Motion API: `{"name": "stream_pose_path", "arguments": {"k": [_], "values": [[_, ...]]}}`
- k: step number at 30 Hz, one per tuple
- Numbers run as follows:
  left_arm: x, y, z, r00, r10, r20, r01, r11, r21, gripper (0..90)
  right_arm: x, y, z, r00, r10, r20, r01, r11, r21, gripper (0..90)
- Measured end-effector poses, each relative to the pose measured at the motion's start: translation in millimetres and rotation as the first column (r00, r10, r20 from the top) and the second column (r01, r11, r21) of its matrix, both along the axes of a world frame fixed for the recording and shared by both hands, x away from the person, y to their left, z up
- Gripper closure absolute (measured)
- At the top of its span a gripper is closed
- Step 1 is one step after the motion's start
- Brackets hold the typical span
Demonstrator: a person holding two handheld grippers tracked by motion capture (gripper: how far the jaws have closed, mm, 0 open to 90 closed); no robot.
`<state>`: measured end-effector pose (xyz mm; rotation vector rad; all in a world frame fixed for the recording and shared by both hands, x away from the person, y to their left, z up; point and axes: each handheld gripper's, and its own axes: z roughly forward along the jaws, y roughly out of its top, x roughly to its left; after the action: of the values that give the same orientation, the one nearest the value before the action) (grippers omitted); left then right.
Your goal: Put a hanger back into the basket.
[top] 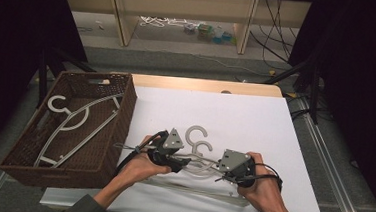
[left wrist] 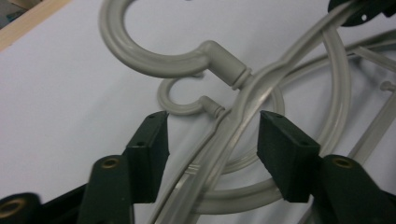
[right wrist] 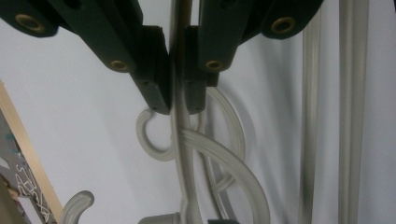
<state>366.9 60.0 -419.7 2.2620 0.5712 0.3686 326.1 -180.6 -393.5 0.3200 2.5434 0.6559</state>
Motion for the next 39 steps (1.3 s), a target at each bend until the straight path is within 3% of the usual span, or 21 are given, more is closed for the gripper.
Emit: {"name": "stream_pose_path", "arguments": {"k": [5,14,19,22,23,24,26,27,30,32,33,35,39], "values": [[0.7,-2.0,-0.5,0.9991,-0.042,0.008,0.042,0.9989,0.02,65.0,-0.9,1.3,0.1,1.0,0.007,0.0,-0.007,1.0,-0.003,82.5],[-7.0,-1.0,9.9,0.9872,-0.146,0.065,0.14,0.9867,0.083,73.4,-0.3,-2.3,2.4,0.9991,0.04,0.018,-0.04,0.999,0.003,81.6],[-14.9,-2.1,13.9,0.979,-0.195,0.06,0.188,0.9761,0.109,78.3,0.7,-5.6,3.0,0.9986,0.045,0.029,-0.045,0.999,0.002,78.9],[-17.7,-2.5,14.9,0.9771,-0.205,0.056,0.199,0.975,0.098,80.3,1.0,-6.6,4.1,0.9988,0.031,0.037,-0.032,0.999,0.013,76.1],[-18.3,-2.4,15.5,0.9761,-0.212,0.046,0.208,0.974,0.09,81.2,1.4,-7.2,4.7,0.9992,0.015,0.037,-0.016,0.999,0.03,74.4],[-18.9,-1.9,16.4,0.9785,-0.201,0.047,0.197,0.9778,0.07,81.8,1.0,-7.7,5.3,0.9997,-0.009,0.024,0.007,0.998,0.062,72.2],[-18.6,0.3,19.2,0.9811,-0.188,0.047,0.184,0.9804,0.069,81.9,1.0,-10.0,7.9,0.9975,-0.07,0.01,0.068,0.989,0.131,64.0],[-18.1,2.0,20.4,0.9822,-0.182,0.045,0.179,0.9817,0.065,81.9,1.7,-12.8,10.2,0.9963,-0.086,0.006,0.083,0.979,0.189,58.2],[-13.5,13.7,27.6,0.987,-0.151,0.055,0.149,0.9874,0.055,81.9,0.1,-16.8,17.3,0.9927,-0.12,0.013,0.112,0.954,0.277,47.9],[-10.0,21.7,32.3,0.991,-0.122,0.055,0.12,0.9919,0.043,81.9,0.3,-19.2,21.4,0.9889,-0.147,0.019,0.132,0.931,0.34,41.1],[-9.5,24.2,33.7,0.9926,-0.109,0.052,0.108,0.9936,0.034,81.9,0.0,-20.3,23.6,0.9852,-0.17,0.02,0.15,0.913,0.38,38.3],[-7.1,31.2,37.3,0.995,-0.086,0.051,0.085,0.9962,0.02,81.9,-0.6,-21.7,26.8,0.9806,-0.196,0.015,0.171,0.888,0.428,34.7],[-2.6,43.8,42.7,0.9985,-0.032,0.045,0.033,0.9994,-0.008,81.9,-2.9,-23.6,29.0,0.9797,-0.199,0.026,0.165,0.872,0.46,32.7]]}}
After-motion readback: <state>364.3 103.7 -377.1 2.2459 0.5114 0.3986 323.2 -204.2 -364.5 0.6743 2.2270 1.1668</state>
